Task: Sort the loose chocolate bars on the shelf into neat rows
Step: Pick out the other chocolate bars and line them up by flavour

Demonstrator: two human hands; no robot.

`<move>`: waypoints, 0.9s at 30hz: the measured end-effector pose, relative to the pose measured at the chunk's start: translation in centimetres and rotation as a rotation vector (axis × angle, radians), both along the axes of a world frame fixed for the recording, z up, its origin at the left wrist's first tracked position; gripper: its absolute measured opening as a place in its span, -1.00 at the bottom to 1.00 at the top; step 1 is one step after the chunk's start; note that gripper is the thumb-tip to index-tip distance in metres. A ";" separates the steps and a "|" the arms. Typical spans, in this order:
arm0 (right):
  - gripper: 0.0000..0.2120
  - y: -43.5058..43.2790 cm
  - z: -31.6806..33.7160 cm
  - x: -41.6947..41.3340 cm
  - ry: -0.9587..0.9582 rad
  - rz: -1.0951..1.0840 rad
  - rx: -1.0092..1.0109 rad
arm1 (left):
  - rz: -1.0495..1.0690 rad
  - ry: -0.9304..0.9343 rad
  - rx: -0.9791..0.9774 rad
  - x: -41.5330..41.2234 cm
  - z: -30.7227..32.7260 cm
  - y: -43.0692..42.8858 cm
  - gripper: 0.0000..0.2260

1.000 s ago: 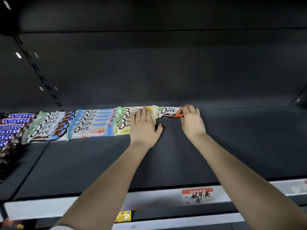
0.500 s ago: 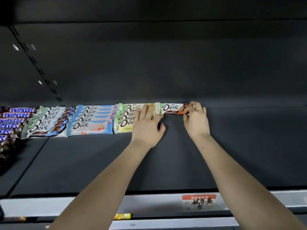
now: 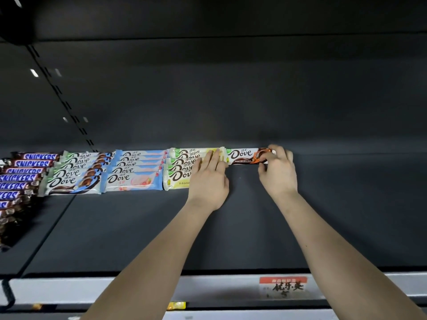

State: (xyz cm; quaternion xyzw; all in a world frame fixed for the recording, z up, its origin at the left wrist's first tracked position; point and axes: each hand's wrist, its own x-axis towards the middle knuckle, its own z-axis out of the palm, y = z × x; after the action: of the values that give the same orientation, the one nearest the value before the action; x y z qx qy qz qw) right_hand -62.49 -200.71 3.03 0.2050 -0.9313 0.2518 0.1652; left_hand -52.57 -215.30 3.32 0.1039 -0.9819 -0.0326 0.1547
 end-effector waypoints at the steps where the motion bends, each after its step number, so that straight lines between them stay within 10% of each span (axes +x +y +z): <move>1: -0.83 0.0 0.0 0.1 0.036 0.011 0.000 | -0.006 0.003 -0.003 0.0 -0.1 0.0 -0.62; 27: -0.76 -0.7 0.7 1.6 -0.003 0.259 0.145 | -0.003 -0.016 -0.004 0.4 -0.1 -0.4 -0.49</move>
State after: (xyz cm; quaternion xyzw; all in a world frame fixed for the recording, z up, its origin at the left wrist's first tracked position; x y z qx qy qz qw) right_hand -60.92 -201.39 3.68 0.3343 -0.9132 0.2032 0.1146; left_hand -52.22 -215.72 3.24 0.1024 -0.9834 -0.0298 0.1468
